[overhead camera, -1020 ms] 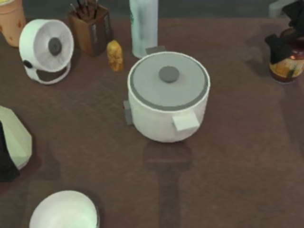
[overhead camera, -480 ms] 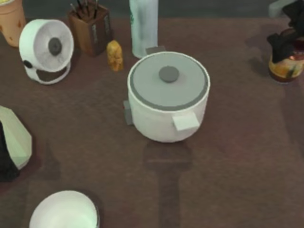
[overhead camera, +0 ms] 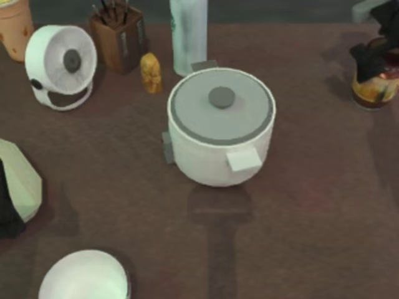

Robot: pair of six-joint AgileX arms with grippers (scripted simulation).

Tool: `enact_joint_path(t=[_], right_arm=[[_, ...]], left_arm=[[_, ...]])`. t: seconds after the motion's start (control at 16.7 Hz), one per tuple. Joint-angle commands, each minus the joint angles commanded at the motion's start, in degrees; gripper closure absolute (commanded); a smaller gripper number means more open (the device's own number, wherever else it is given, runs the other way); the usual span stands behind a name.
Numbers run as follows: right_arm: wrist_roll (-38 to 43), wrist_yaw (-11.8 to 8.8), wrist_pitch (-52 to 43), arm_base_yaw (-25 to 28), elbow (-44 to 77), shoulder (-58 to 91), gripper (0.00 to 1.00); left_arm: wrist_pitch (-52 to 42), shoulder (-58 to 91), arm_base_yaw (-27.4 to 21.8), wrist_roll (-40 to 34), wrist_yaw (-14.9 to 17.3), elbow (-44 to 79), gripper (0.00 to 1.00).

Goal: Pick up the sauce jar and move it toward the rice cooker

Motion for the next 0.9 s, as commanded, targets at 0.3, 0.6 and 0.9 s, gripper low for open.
enact_joint_path(t=[0.3,0.6,0.9], right_arm=[[0.00,0.00,0.00,0.00,0.00,0.00,1.00],[0.03,-0.05,0.32,-0.15,-0.77,-0.77,1.00],[-0.01,-0.26,4.39,0.13,-13.21,-10.68,1.00]], left_arm=[[0.00,0.00,0.00,0.00,0.00,0.00,0.00],[0.00,0.00,0.00,0.00,0.00,0.00,0.00],[0.00,0.00,0.00,0.00,0.00,0.00,0.00]])
